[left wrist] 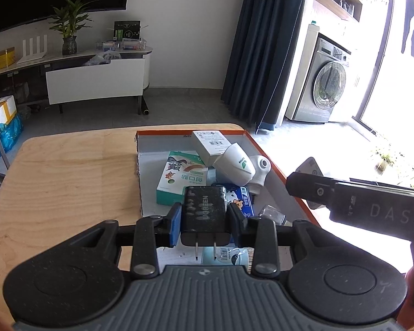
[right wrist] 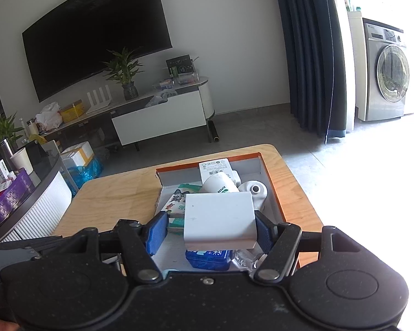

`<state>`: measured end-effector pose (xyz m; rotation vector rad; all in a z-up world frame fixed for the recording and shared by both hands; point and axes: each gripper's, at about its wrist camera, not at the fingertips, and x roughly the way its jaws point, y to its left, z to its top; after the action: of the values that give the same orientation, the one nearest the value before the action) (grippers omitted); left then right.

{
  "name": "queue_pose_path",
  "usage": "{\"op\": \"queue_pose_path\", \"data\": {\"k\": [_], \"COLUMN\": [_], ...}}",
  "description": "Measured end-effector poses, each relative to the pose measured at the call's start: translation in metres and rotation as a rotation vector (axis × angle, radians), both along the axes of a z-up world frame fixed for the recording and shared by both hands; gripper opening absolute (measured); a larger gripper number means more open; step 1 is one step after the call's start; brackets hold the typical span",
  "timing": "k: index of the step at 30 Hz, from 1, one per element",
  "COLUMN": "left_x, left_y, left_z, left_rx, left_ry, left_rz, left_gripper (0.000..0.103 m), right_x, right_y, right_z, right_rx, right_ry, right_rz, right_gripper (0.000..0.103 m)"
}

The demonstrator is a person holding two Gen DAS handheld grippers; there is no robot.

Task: Organize rigid objects
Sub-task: 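Carry black charger and white charger over the tray with both tools, then lower black charger and white charger into the tray with both tools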

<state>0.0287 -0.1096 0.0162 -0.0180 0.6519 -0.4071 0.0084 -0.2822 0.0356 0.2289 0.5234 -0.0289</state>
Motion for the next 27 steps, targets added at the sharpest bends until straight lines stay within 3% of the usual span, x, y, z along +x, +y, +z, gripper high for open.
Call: {"op": "queue_pose_path", "data": {"k": [27], "left_x": [0.003], "left_y": [-0.011], "left_z": [-0.002], "left_rx": [0.013], "left_ry": [0.004], "left_rz": [-0.018], "left_gripper": [0.036], "right_x": [0.004], "right_y": [-0.007], "right_z": [-0.004], "right_rx": [0.011], "right_ry": [0.003], "right_rz": [-0.015], "right_gripper": [0.079]}}
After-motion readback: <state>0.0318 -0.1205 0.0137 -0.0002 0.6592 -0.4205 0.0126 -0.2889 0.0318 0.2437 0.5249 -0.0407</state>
